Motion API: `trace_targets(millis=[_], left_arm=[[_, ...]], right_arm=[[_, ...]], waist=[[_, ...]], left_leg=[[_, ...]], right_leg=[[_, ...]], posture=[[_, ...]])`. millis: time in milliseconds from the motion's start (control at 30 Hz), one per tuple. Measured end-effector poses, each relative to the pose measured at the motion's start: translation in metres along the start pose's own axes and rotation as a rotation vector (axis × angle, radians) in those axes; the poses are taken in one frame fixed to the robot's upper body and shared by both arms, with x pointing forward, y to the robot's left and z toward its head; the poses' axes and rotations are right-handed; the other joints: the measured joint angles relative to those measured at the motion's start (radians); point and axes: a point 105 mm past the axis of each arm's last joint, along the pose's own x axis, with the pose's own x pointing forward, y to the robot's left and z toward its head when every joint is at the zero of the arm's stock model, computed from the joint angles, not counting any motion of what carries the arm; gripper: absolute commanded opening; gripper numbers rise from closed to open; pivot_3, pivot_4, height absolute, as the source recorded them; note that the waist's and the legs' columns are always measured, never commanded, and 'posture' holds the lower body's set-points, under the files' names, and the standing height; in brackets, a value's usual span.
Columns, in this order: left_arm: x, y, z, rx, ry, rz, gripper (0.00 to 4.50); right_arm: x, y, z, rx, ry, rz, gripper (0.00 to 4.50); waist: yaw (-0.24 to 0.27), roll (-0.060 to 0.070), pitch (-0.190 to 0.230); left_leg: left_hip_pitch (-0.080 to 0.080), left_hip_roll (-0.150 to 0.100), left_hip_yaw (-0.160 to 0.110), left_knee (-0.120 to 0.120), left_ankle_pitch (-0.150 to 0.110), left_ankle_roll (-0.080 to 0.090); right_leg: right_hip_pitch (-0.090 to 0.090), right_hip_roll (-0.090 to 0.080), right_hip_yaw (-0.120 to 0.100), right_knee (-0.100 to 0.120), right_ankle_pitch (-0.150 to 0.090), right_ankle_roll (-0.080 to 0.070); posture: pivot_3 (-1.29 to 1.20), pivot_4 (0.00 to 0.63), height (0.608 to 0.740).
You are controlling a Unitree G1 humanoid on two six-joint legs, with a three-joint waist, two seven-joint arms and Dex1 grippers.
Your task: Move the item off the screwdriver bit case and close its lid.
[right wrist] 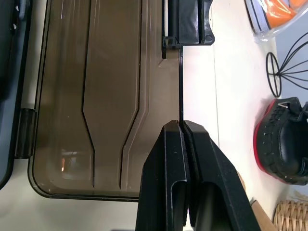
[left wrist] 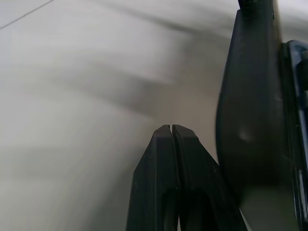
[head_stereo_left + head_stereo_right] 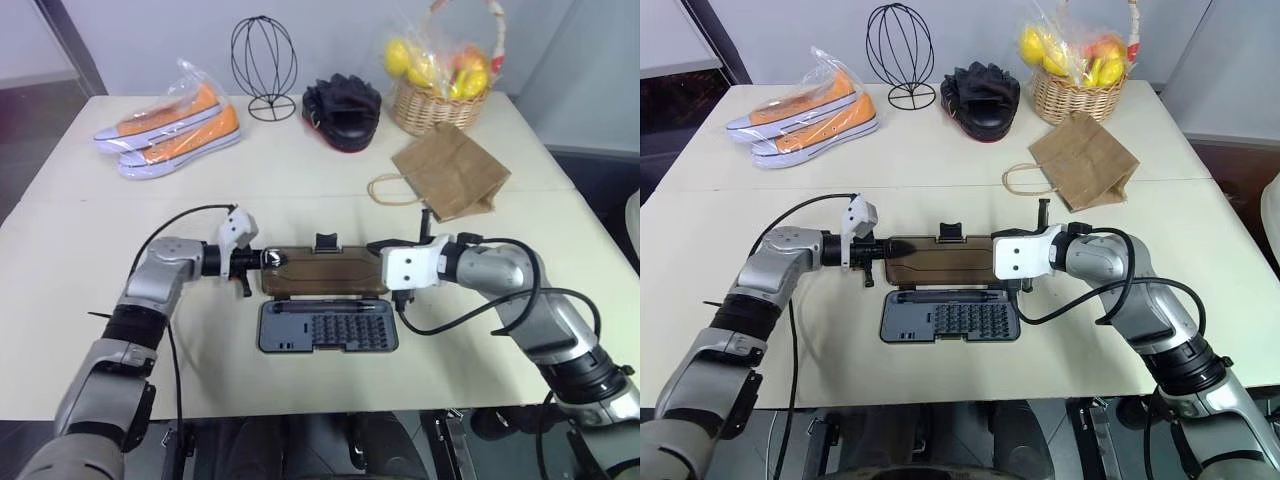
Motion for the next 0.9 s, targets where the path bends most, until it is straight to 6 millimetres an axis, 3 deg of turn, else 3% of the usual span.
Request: trace_targets(millis=[100,267,433,567,700,800,900], left_arm=[[0.002,-0.002,0.000,-0.004,-0.004,-0.016,0.00],[0.002,-0.004,0.003,-0.006,-0.004,-0.038,0.00],[0.005,-0.007,0.012,0.018,-0.017,-0.075,0.00],[0.008,-0.016,0.022,0.043,-0.034,-0.127,0.00],[0.005,-0.028,0.036,0.070,-0.045,-0.196,0.00],[0.004,-0.037,0.042,0.085,-0.049,-0.232,0.00],[-0.006,-0.059,0.030,0.101,-0.004,-0.301,0.00]], right_arm=[[-0.004,-0.003,0.002,0.043,0.006,-0.001,0.86],[-0.015,-0.015,0.008,0.120,0.002,-0.046,3.38],[-0.031,-0.026,0.022,0.315,-0.058,-0.069,3.38],[-0.066,-0.033,0.033,0.506,-0.156,-0.054,3.38],[-0.100,0.004,0.033,0.711,-0.172,0.118,3.38],[-0.112,0.014,0.039,0.766,-0.195,0.168,3.38],[-0.124,0.050,0.040,0.900,-0.179,0.260,3.38]], waist=[[0.000,0.000,0.000],[0.000,0.000,0.000],[0.001,0.000,0.000],[0.006,0.000,0.000],[0.016,0.000,0.000],[0.005,0.000,0.000],[0.002,-0.001,-0.001]], left_leg=[[0.000,0.000,0.000,0.000,0.000,0.000],[0.000,0.000,0.000,0.000,0.000,0.000],[0.000,0.000,-0.002,0.000,0.000,0.000],[-0.001,0.000,-0.004,0.000,0.000,0.000],[0.000,0.000,-0.004,0.000,-0.001,0.003],[0.001,0.001,-0.004,0.000,-0.001,0.003],[0.001,0.002,-0.004,-0.001,-0.003,0.004]], right_leg=[[0.000,0.000,0.000,0.000,0.000,0.000],[0.000,0.000,0.000,0.000,0.000,0.000],[0.000,0.000,0.000,0.000,0.000,0.000],[0.001,-0.001,-0.001,0.000,0.000,0.000],[0.001,-0.001,-0.001,-0.001,0.000,0.000],[0.001,0.000,-0.001,0.000,0.000,0.000],[0.003,0.001,-0.002,-0.001,-0.001,0.000]], posture=[[0.00,0.150,0.740],[0.00,0.150,0.740],[0.00,0.150,0.740],[0.00,0.150,0.740],[0.00,0.150,0.740],[0.00,0.150,0.740],[0.00,0.150,0.740]])
